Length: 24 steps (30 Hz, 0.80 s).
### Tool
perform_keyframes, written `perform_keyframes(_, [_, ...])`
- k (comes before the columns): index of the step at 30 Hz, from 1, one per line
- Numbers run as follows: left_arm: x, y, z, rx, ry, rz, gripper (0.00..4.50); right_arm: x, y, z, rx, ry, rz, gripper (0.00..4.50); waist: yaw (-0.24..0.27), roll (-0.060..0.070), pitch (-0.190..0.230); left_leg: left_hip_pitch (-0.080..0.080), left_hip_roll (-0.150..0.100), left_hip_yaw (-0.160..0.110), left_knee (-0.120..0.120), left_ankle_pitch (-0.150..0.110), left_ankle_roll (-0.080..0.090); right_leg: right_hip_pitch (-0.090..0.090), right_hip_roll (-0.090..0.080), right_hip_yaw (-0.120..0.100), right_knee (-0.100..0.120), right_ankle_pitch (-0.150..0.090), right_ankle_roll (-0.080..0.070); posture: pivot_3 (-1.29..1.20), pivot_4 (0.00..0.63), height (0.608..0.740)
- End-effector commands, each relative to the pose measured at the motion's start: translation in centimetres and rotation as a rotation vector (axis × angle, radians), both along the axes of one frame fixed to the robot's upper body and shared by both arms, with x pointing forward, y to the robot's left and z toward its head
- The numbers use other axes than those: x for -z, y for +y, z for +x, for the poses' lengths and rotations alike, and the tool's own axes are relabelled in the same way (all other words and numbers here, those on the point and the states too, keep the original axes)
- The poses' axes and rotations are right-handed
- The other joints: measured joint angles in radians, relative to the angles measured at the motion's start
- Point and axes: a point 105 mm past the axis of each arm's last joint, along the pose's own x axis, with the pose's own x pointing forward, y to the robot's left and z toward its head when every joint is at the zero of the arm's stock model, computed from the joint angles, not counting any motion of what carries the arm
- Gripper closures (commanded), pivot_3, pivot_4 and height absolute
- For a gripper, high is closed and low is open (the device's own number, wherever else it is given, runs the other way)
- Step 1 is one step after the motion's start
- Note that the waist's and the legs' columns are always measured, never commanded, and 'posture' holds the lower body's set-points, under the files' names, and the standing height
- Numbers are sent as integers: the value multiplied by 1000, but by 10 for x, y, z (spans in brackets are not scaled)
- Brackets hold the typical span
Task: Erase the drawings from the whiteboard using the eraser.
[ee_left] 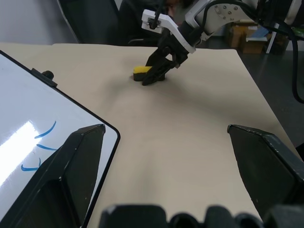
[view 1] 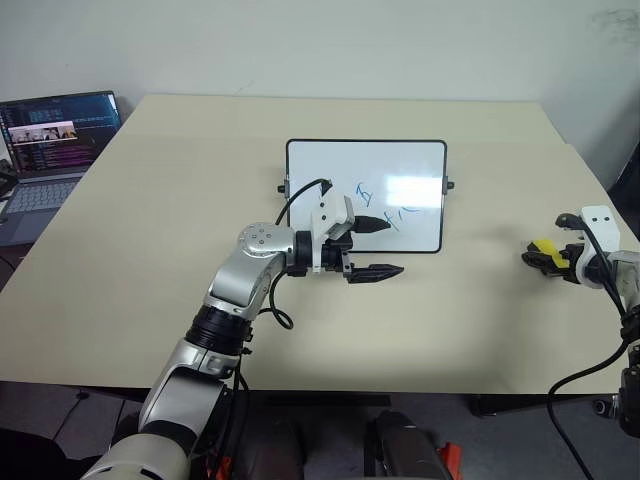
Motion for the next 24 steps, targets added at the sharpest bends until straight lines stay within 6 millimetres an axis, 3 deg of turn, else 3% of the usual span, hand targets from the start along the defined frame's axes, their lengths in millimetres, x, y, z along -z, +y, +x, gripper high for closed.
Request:
perform_keyframes(1, [-13,0,-3,24,-51,-22,0,-14,-2,0,-25,-37,-32,191,0,0,0,0,0,0,0,0,0,0,0,0,0,0,0,0,150,740])
perform_keyframes(6, [-11,1,-5,32,-47,-7,0,-13,1,-1,-47,-52,-16,191,-1,0,0,0,0,0,0,0,0,0,0,0,0,0,0,0,150,740])
perform_keyframes(10, [-11,2,-5,37,-46,-2,0,-12,-11,-1,13,-58,-38,191,0,0,0,0,0,0,0,0,0,0,0,0,0,0,0,0,150,740])
perform_keyframes(12, [-10,2,-5,39,-49,2,0,-13,-1,-2,-52,-66,-11,191,0,0,0,0,0,0,0,0,0,0,0,0,0,0,0,0,150,740])
perform_keyframes(15, [-12,0,-6,47,-48,-2,0,-13,-10,-2,19,-69,-33,191,0,0,0,0,0,0,0,0,0,0,0,0,0,0,0,0,150,740])
perform_keyframes(18, [-12,-1,-5,50,-48,-2,0,-18,0,-3,-55,-105,-32,191,1,0,0,0,0,0,0,0,0,0,0,0,0,0,0,0,150,740])
perform_keyframes(21, [-12,-1,-3,48,-45,-7,0,-18,-13,-2,33,-98,-60,191,0,0,0,0,0,0,0,0,0,0,0,0,0,0,0,0,150,740])
perform_keyframes(24, [-12,-2,-2,48,-46,-8,0,-23,1,-8,-80,-131,-31,191,1,0,0,0,0,0,0,0,0,0,0,0,0,0,0,0,150,740])
